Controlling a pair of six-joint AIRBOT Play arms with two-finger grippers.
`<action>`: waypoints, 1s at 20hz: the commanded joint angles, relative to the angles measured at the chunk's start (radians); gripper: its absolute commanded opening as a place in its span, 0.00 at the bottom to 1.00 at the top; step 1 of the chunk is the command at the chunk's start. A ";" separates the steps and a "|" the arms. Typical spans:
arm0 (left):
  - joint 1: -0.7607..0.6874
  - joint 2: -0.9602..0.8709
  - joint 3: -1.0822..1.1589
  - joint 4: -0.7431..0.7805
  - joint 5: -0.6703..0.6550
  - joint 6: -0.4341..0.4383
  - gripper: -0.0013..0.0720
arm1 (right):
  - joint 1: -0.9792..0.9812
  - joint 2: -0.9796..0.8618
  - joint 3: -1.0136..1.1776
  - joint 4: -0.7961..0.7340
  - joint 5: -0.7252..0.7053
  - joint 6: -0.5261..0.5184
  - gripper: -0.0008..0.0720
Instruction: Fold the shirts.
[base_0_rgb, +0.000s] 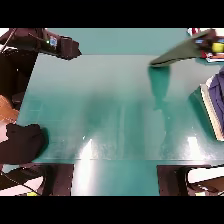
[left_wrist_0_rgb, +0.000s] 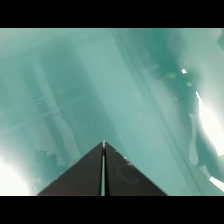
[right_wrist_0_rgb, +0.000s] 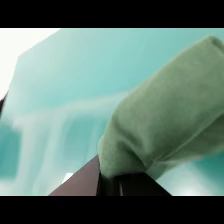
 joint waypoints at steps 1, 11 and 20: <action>-0.040 0.001 0.000 0.000 0.008 -0.006 0.05 | -0.166 0.012 0.002 0.004 -0.089 -0.043 0.04; -0.040 0.001 0.000 -0.011 -0.039 -0.052 0.05 | -0.258 0.006 0.029 0.005 -0.389 -0.265 0.04; -0.040 0.001 0.000 -0.012 -0.086 -0.061 0.05 | -0.371 0.010 0.263 0.005 -0.286 -0.418 0.04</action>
